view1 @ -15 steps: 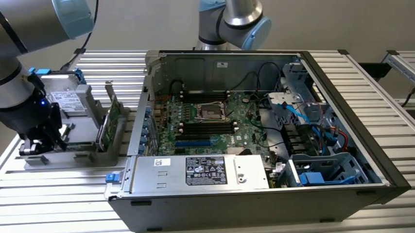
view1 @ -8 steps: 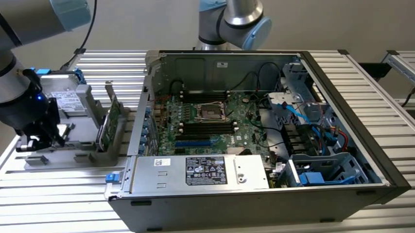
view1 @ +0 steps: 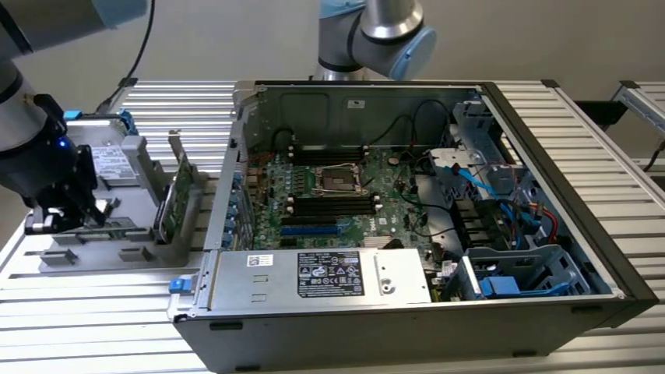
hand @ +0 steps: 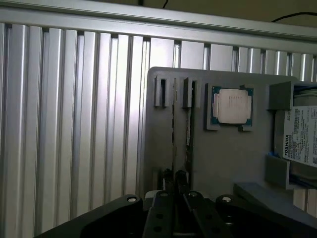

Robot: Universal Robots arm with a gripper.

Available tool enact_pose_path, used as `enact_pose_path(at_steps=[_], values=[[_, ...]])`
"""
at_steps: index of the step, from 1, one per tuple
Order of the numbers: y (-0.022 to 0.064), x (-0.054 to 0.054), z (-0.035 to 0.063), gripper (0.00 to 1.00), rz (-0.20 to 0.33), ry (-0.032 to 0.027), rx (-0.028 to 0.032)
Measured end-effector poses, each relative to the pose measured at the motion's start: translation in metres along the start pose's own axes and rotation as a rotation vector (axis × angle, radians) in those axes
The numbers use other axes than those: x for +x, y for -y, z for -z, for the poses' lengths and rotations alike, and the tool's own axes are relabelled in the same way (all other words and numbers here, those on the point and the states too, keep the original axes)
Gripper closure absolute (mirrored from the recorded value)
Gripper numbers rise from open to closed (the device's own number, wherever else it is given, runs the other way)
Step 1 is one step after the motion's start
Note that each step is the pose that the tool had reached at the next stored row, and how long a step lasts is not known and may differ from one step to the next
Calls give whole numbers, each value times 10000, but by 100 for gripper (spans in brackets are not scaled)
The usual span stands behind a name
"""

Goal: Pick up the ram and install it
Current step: 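Pick up the ram and move it above insertion slot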

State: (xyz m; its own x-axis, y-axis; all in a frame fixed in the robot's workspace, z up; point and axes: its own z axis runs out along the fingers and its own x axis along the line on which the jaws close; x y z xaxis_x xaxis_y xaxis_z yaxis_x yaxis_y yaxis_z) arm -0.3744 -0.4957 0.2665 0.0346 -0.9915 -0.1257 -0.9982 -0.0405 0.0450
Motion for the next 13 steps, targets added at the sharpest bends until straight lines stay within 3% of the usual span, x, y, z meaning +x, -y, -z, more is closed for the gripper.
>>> enact_pose_path(at_steps=[5,13], values=[[112,-18,180,87,0,42,-16],[290,-49,484,87,-10,45,-88]])
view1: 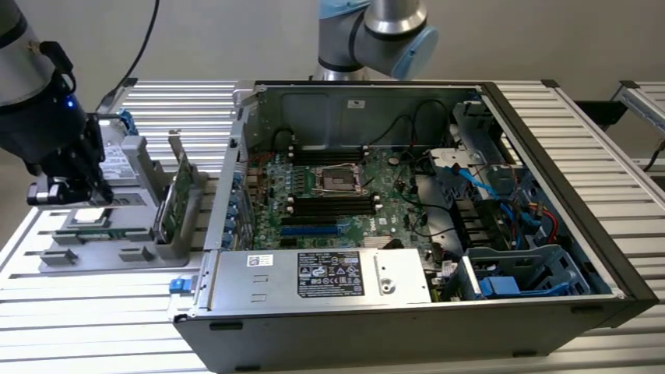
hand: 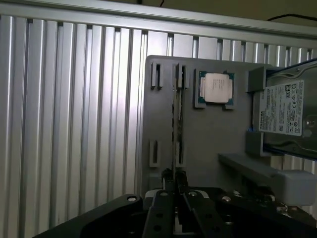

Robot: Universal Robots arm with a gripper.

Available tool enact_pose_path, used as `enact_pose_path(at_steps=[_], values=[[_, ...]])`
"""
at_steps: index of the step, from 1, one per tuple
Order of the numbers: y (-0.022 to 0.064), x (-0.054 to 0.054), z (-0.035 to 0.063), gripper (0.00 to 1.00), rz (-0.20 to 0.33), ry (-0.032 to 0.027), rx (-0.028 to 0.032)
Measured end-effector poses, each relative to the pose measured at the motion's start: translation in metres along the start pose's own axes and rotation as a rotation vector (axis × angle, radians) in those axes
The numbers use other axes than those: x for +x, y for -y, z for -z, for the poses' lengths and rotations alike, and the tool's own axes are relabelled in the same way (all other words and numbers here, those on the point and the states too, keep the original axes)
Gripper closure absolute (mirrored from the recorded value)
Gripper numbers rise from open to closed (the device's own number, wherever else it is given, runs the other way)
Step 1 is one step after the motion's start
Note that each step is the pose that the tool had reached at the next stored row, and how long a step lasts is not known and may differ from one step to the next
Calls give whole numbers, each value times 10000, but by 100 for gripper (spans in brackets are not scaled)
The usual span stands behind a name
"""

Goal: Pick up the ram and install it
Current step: 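Pick up the ram and move it above insertion slot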

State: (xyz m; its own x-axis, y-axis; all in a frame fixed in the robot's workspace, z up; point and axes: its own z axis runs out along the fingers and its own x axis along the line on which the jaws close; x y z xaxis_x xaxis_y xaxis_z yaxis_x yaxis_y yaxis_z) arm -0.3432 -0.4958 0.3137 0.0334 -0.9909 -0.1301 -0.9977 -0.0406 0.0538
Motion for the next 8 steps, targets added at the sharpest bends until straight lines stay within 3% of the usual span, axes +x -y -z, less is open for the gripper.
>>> enact_pose_path(at_steps=[4,8], values=[[107,-11,117,87,-6,2,-48],[203,-15,183,87,-23,8,-184]])
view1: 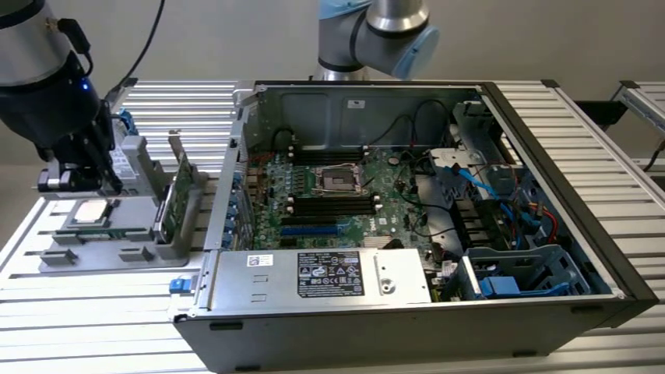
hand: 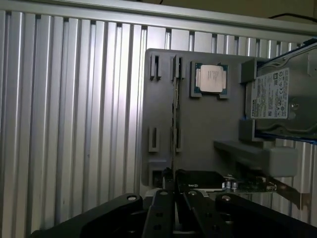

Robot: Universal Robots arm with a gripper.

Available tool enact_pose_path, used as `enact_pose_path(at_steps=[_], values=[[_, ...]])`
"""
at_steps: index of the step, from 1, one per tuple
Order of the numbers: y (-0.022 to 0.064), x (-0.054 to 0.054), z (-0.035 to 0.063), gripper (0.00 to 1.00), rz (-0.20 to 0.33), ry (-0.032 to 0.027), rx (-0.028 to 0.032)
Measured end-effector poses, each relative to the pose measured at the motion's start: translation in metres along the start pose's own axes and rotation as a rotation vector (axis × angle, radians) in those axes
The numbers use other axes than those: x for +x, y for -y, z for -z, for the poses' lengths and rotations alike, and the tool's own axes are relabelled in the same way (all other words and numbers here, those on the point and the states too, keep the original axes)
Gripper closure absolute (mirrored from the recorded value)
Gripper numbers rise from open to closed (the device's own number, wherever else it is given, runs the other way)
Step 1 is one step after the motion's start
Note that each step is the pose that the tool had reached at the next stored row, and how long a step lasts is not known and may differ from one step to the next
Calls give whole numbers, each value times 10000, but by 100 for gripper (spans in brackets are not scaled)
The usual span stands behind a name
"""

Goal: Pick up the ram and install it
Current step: 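Pick up the ram and move it above insertion slot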

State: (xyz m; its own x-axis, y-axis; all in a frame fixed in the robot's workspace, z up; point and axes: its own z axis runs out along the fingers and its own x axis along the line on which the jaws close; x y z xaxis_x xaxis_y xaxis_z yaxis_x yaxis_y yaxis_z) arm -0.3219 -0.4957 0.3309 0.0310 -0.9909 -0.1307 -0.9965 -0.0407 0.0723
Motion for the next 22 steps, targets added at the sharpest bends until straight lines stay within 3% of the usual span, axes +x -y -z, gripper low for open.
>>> enact_pose_path(at_steps=[5,6,7,13,22], values=[[97,-14,102,87,-22,6,-163],[124,-20,139,87,-25,8,-192],[168,-48,255,87,-27,7,-210],[227,-107,475,87,-47,-24,-209],[655,-111,616,87,-48,-23,-211]])
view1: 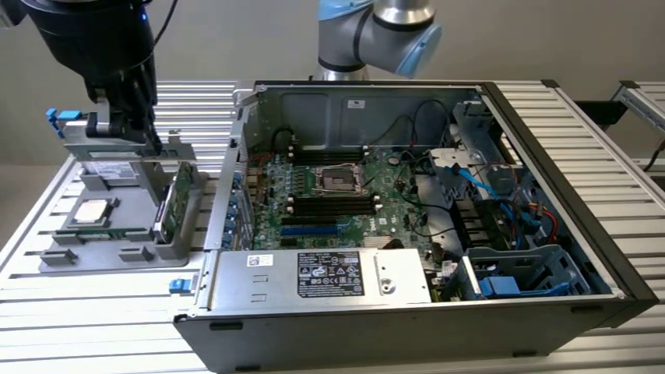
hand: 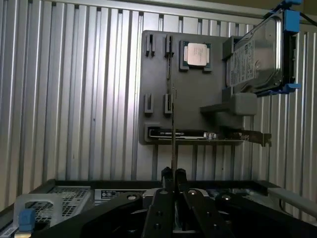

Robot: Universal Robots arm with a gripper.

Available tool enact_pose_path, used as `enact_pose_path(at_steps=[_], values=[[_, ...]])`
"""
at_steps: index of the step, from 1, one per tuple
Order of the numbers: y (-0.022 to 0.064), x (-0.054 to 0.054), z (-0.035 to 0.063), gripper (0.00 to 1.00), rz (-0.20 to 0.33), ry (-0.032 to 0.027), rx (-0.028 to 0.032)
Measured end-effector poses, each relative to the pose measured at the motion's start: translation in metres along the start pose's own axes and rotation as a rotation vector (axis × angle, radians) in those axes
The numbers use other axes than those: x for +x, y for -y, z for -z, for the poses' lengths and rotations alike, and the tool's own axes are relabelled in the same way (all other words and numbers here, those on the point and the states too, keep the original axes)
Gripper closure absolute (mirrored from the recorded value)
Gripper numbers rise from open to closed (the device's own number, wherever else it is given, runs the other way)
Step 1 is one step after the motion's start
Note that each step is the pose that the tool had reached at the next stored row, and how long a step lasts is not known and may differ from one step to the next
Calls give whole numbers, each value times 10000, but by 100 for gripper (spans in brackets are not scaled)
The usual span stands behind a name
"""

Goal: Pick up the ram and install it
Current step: 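Pick up the ram and move it above insertion slot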

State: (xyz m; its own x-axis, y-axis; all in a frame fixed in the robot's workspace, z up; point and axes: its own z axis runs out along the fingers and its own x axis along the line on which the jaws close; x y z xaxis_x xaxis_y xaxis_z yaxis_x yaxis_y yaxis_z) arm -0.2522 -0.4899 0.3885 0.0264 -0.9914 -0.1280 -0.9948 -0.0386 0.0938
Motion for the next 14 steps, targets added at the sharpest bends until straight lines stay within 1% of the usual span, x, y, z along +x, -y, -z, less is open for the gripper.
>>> enact_pose_path(at_steps=[14], values=[[631,10,114,87,-1,1,-8]])
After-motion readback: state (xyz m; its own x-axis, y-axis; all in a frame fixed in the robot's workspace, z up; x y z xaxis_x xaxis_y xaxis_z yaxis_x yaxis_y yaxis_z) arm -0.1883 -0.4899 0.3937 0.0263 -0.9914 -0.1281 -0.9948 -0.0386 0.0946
